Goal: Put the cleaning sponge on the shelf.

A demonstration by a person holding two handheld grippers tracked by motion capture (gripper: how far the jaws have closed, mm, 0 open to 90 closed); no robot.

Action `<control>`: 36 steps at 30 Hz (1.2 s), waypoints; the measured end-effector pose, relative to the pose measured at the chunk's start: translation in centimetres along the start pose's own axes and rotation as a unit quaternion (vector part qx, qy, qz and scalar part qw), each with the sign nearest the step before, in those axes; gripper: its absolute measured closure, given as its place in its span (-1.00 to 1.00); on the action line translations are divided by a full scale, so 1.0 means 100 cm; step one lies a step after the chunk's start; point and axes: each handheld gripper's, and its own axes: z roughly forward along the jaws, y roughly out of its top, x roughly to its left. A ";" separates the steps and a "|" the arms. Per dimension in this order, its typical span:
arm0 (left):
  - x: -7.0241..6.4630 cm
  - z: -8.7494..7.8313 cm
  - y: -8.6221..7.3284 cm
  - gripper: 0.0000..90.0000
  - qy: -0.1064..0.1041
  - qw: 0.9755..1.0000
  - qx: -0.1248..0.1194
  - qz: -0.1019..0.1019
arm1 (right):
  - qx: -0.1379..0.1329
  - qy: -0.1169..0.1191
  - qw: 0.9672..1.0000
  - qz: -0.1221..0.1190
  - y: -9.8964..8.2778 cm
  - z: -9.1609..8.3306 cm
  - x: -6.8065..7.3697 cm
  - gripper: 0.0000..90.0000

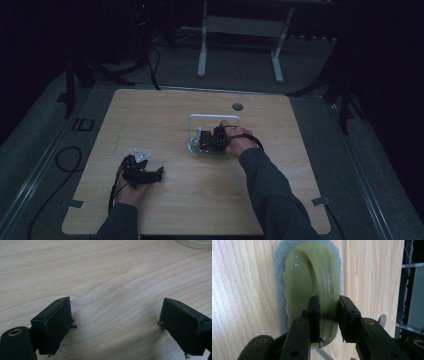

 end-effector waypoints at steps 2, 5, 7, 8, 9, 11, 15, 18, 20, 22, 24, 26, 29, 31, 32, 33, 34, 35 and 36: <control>0.000 0.000 0.000 -0.76 0.000 1.000 0.000 0.000 | 0.000 0.003 1.000 -0.002 0.000 0.000 0.000 0.54; 0.000 0.000 0.000 -0.76 0.000 1.000 0.000 0.000 | 0.002 0.011 1.000 0.003 0.001 0.000 0.000 0.40; 0.000 0.000 0.000 -0.76 0.000 1.000 0.000 0.000 | -0.001 0.014 1.000 0.006 0.000 -0.001 0.000 0.35; 0.000 0.000 0.000 -0.76 0.000 1.000 0.000 0.000 | -0.003 0.017 1.000 0.007 0.000 -0.001 0.000 0.32; 0.000 0.000 0.000 -0.76 0.000 1.000 0.000 0.000 | -0.003 0.020 1.000 0.010 0.000 -0.002 0.000 0.30; 0.000 0.000 0.000 -0.76 0.000 1.000 0.000 0.000 | -0.005 0.022 1.000 0.011 -0.001 -0.003 0.000 0.29; 0.000 0.000 0.000 -0.76 0.000 1.000 0.000 0.000 | -0.010 0.019 1.000 0.014 -0.002 -0.007 0.000 0.26; 0.000 0.000 0.000 -0.76 0.000 1.000 0.000 0.000 | -0.017 0.014 1.000 0.013 -0.004 -0.010 -0.001 0.23; 0.000 0.000 0.000 -0.76 0.000 1.000 0.000 0.000 | -0.021 0.010 1.000 0.013 -0.004 -0.013 0.000 0.21; 0.000 0.000 0.000 -0.76 0.000 1.000 -0.001 -0.001 | -0.025 0.004 1.000 0.012 -0.004 -0.016 0.001 0.19; 0.000 0.000 0.000 -0.76 0.000 1.000 -0.001 -0.001 | -0.031 0.002 0.999 0.013 -0.004 -0.021 0.002 0.19; 0.000 0.000 0.000 -0.76 0.000 1.000 -0.001 -0.001 | -0.039 -0.004 0.999 0.015 -0.005 -0.026 0.003 0.20; 0.000 0.000 0.000 -0.76 0.000 1.000 -0.001 -0.001 | -0.059 -0.008 0.998 0.023 -0.006 -0.035 0.004 0.15; 0.000 0.000 0.000 -0.76 0.000 1.000 -0.001 -0.001 | -0.069 -0.007 0.997 0.029 -0.008 -0.040 0.005 0.11; 0.000 0.000 0.000 -0.76 0.000 1.000 0.000 -0.001 | -0.075 -0.004 0.997 0.034 -0.009 -0.042 0.006 0.09; 0.000 0.000 0.000 -0.76 0.000 1.000 0.000 -0.001 | -0.080 0.000 0.996 0.040 -0.010 -0.044 0.006 0.07; 0.000 0.000 0.000 -0.76 0.000 1.000 -0.001 -0.001 | -0.086 0.005 0.995 0.046 -0.011 -0.045 0.007 0.07; 0.000 0.000 0.000 -0.76 0.000 1.000 -0.001 -0.001 | -0.090 0.009 0.995 0.051 -0.013 -0.045 0.008 0.07; 0.000 0.000 0.000 -0.76 0.000 1.000 -0.001 -0.001 | -0.092 0.012 0.994 0.057 -0.015 -0.045 0.009 0.05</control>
